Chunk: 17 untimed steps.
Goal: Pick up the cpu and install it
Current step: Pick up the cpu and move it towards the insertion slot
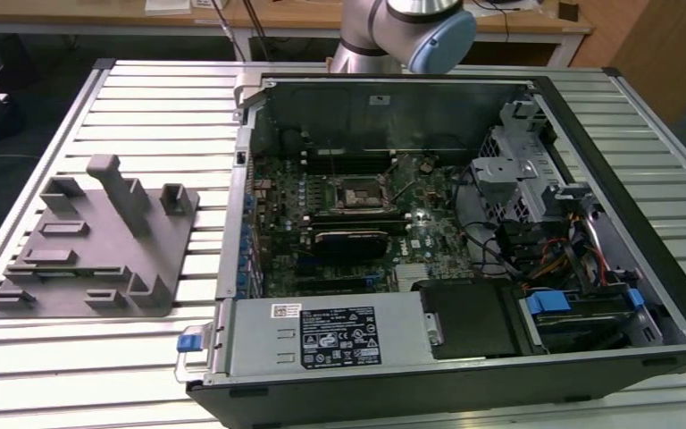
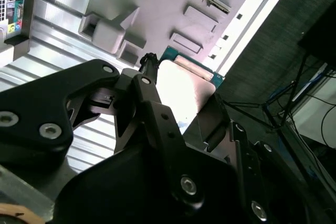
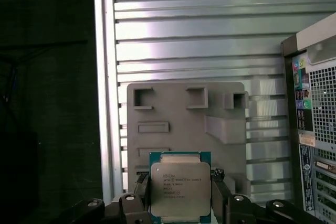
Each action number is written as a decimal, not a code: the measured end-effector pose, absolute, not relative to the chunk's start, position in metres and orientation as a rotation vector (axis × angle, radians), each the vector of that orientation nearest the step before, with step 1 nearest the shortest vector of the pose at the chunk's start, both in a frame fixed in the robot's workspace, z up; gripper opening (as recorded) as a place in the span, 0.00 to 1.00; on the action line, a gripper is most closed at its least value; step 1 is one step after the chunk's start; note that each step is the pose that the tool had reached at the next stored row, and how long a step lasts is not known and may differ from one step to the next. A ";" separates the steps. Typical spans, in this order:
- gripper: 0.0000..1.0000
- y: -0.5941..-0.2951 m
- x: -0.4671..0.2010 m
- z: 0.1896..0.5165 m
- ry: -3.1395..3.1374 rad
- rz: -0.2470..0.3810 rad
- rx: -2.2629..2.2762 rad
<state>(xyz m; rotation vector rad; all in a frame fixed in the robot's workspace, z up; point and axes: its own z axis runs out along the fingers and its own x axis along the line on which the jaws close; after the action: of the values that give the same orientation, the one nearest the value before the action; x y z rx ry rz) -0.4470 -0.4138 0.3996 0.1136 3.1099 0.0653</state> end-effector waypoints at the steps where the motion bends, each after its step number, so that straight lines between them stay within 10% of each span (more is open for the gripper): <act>1: 0.55 -0.414 -0.445 0.400 3.110 0.065 0.114; 17: 0.55 -0.414 -0.408 0.400 3.110 0.065 0.114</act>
<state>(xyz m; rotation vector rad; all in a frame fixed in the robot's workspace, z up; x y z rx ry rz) -0.4079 -0.4138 0.3996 0.1137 3.1098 0.0654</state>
